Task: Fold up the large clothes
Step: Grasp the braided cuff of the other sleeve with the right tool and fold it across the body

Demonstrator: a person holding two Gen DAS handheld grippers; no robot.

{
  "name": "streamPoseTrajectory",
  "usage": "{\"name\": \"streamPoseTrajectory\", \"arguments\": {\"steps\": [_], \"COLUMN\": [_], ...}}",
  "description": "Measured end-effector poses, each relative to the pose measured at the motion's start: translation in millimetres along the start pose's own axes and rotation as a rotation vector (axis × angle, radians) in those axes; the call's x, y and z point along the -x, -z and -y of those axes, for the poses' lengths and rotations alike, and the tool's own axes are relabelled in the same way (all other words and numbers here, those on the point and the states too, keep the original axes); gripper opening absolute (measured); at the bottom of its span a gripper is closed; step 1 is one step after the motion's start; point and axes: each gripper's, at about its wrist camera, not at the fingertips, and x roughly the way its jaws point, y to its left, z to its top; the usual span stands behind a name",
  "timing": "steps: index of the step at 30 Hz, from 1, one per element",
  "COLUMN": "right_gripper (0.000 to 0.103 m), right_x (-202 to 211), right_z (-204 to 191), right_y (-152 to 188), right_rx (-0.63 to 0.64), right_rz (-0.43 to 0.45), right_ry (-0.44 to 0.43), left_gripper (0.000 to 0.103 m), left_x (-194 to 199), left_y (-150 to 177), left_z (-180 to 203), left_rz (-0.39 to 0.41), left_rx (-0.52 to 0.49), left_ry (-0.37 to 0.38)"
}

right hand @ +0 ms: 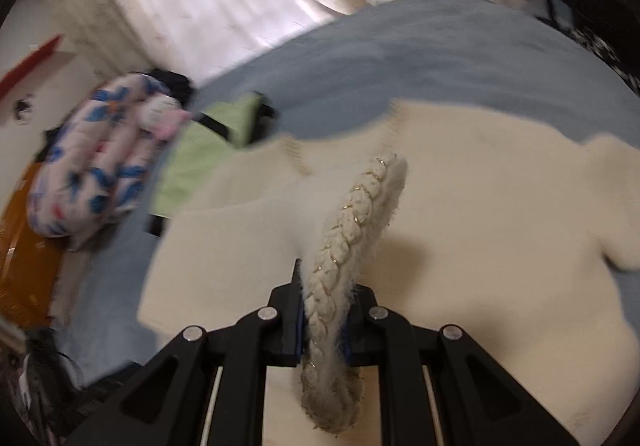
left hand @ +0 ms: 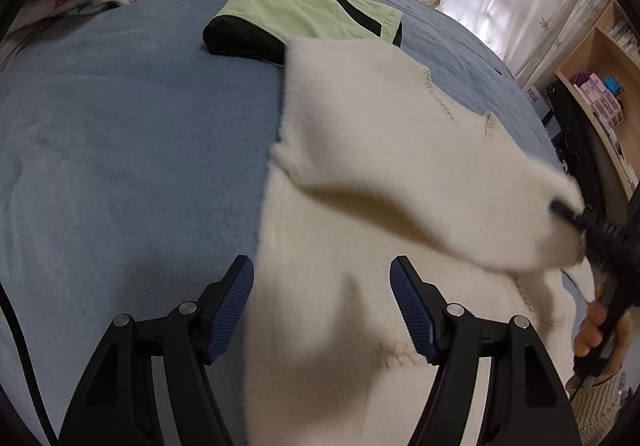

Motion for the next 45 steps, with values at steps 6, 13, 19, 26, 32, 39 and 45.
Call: {"name": "streamPoseTrajectory", "arguments": {"steps": [6,13,19,26,32,39,45], "right_gripper": [0.013,0.013,0.018,0.043,0.016,0.024,0.033], "right_x": [-29,-9,-55,-56,-64,-82,-26], "right_z": [30,1,29,58,44,43,37], "right_y": [9,-12,-26,-29,-37,-38,-34], "right_rx": [-0.014,0.172,0.108,-0.007,0.074,0.1,0.107], "right_rz": [-0.069,0.055,-0.091,-0.1,-0.07,-0.063,0.003], "right_ry": [0.051,0.088,0.178,0.103,0.132,0.219,0.297], "left_gripper": [0.069,0.069,0.069,0.045,0.009,0.012,0.021], "left_x": [-32,-79,-118,-131,-121,-137,-90], "left_y": [-58,-115,-132,-142,-143,-136,-126], "left_z": [-1,-5,-7,-7,22,31,52], "left_rz": [-0.017,-0.055,-0.083,-0.063,0.007,0.039,0.066], "left_rx": [-0.061,-0.067,-0.052,-0.033,-0.129,-0.152,-0.22], "left_ry": [-0.073,-0.124,-0.156,-0.091,-0.174,-0.25,-0.296]}}
